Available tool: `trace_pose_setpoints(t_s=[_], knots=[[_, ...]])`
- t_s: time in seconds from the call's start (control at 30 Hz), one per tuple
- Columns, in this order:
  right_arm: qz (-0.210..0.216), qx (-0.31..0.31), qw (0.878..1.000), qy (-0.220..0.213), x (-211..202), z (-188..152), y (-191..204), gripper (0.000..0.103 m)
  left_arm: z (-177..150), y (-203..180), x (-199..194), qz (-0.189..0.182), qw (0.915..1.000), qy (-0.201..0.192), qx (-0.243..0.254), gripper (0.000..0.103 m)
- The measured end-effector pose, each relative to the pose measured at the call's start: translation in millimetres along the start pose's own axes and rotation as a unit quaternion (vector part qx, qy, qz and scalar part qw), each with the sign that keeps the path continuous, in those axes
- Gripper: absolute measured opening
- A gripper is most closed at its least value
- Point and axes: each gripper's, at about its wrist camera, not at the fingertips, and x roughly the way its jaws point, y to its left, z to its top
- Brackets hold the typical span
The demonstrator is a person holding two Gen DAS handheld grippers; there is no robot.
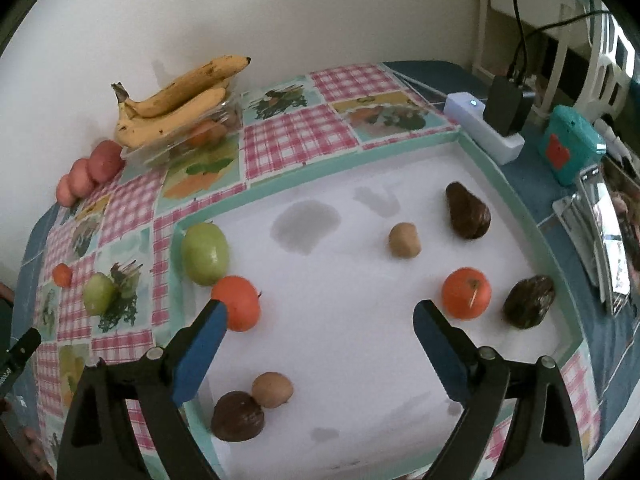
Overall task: Organize fruits
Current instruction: 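Move both open tools back over the loose fruit on the tablecloth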
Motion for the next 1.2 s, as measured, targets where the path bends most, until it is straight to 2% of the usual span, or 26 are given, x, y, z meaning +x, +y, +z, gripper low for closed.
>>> trace_pose_setpoints(t_s=[0.13, 0.27, 0.5, 0.6, 0.67, 0.97, 1.2], knots=[[-0.007, -0.013, 1.0, -0.007, 2.3, -3.0, 4.8, 0.094, 5.3, -10.1, -1.8, -0.006, 0.9998, -0.001, 0.02, 0.103], [-0.015, -0.019, 1.0, -0.012, 3.0, -4.5, 8.9, 0.094, 10.5, -16.1, 1.1, 0.017, 0.9994, 0.004, 0.031, 0.103], [-0.016, -0.022, 1.0, -0.015, 3.0, -3.5, 14.0, 0.094, 21.7, -7.1, 11.4, 0.036, 0.9993, 0.013, 0.005, 0.103], [-0.015, -0.019, 1.0, -0.017, 3.4, -2.6, 14.4, 0.094, 27.2, 1.4, 13.9, 0.044, 0.9988, 0.019, -0.013, 0.103], [-0.013, -0.016, 1.0, -0.019, 3.3, -2.1, 14.2, 0.094, 30.9, 8.8, 16.0, 0.036, 0.9988, 0.024, -0.021, 0.103], [-0.025, 0.002, 0.999, -0.031, -4.2, 1.8, 13.0, 0.094, 35.9, 47.5, 30.0, 0.048, 0.9977, 0.035, -0.032, 0.103], [-0.017, -0.006, 0.999, -0.041, -12.7, 4.4, 24.0, 0.094, 36.6, 89.6, 32.4, 0.038, 0.9972, 0.006, -0.065, 0.103]])
